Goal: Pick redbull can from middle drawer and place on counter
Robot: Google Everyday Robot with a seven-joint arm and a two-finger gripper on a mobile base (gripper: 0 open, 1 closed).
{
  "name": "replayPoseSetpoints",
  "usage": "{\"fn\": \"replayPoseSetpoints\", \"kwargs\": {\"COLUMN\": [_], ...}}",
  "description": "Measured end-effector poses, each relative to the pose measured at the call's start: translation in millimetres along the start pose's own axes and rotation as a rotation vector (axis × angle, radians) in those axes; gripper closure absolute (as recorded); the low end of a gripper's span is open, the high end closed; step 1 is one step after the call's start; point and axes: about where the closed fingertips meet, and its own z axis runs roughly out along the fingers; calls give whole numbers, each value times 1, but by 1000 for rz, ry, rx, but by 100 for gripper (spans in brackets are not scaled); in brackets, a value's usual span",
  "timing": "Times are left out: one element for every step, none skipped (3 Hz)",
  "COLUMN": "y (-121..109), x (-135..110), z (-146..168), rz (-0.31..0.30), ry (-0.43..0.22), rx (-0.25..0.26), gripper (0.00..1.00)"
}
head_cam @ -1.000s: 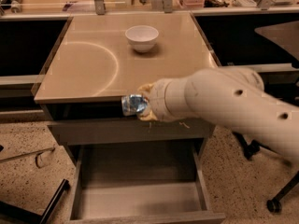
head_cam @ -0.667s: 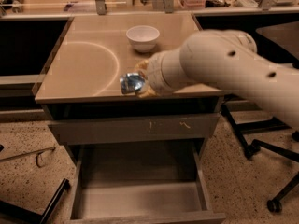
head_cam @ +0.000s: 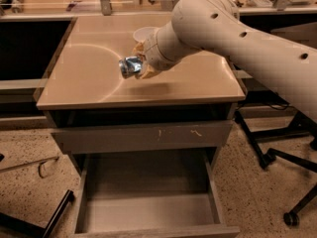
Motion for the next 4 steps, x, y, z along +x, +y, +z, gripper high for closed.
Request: {"fn": "replayPoseSetpoints", "kwargs": {"y": [-4,16,18,18], "x": [4,5,4,4], "z": [30,58,59,59], "rz": [43,103,118,118], "ry": [-53,-118,-130,-130], "rx": [-89,-180,-192,-192], "gripper": [100,100,100,82]}}
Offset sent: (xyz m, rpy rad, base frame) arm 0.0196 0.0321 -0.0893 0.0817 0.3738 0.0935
